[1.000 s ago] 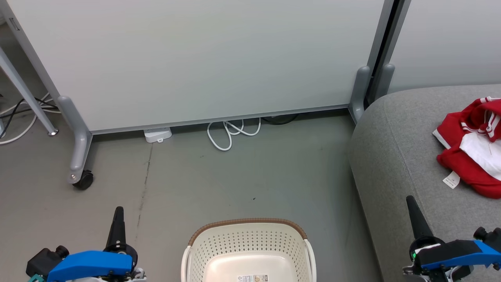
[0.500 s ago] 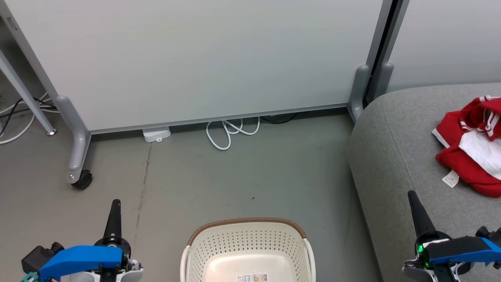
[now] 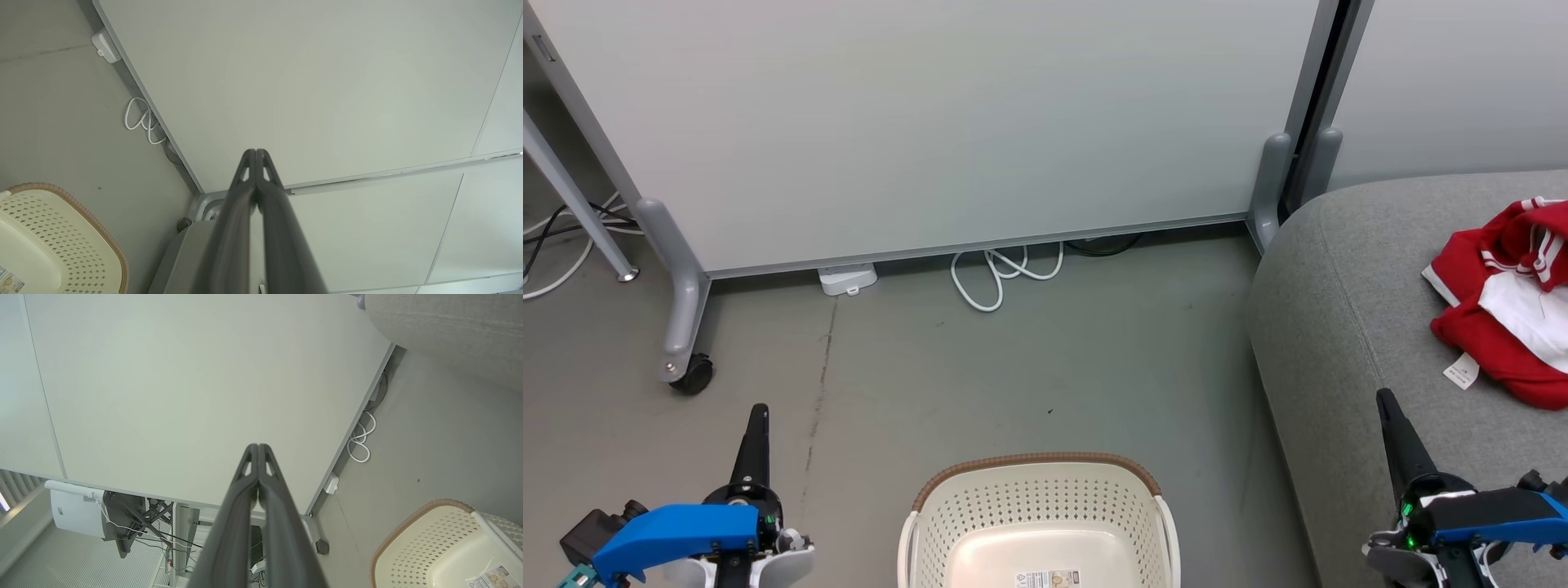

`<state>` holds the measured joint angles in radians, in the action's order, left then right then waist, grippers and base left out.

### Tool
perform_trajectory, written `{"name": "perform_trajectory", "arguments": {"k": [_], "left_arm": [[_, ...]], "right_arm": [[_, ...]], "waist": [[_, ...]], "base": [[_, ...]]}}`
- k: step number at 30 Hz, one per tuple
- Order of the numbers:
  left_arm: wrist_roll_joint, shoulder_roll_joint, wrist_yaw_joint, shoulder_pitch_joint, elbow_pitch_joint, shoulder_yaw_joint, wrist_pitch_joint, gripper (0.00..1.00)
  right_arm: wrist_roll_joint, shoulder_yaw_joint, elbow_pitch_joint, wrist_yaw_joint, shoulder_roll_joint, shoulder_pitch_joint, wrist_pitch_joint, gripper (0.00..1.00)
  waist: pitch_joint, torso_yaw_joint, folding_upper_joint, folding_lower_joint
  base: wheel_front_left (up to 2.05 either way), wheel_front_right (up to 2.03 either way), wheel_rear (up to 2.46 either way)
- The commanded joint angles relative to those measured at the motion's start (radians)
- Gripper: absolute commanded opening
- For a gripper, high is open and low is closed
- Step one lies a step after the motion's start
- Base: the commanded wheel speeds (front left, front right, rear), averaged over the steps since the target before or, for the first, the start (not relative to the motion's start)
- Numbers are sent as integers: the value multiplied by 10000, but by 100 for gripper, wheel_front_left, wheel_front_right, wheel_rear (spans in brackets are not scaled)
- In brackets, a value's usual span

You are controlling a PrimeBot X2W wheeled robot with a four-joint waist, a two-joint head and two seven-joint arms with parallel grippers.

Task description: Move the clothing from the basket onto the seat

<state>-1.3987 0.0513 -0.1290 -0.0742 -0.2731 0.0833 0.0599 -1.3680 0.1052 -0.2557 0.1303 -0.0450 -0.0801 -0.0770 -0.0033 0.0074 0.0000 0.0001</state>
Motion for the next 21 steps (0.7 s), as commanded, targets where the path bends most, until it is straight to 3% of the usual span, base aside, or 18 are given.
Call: {"name": "perform_trajectory", "arguments": {"k": [1,21], "left_arm": [[-196,-1,-24,-203,97,67,51,0],[-1546,-10,-29,-363,248,259,418,0]], "right_arm": [[-250,28,86,6,-72,-206,-31,0],[-1782,80,118,7,-80,-289,-288,0]], "waist": [[2,-3,0,0],[43,-50,0,-1]], "base": [[0,0,0],[0,0,0]]}}
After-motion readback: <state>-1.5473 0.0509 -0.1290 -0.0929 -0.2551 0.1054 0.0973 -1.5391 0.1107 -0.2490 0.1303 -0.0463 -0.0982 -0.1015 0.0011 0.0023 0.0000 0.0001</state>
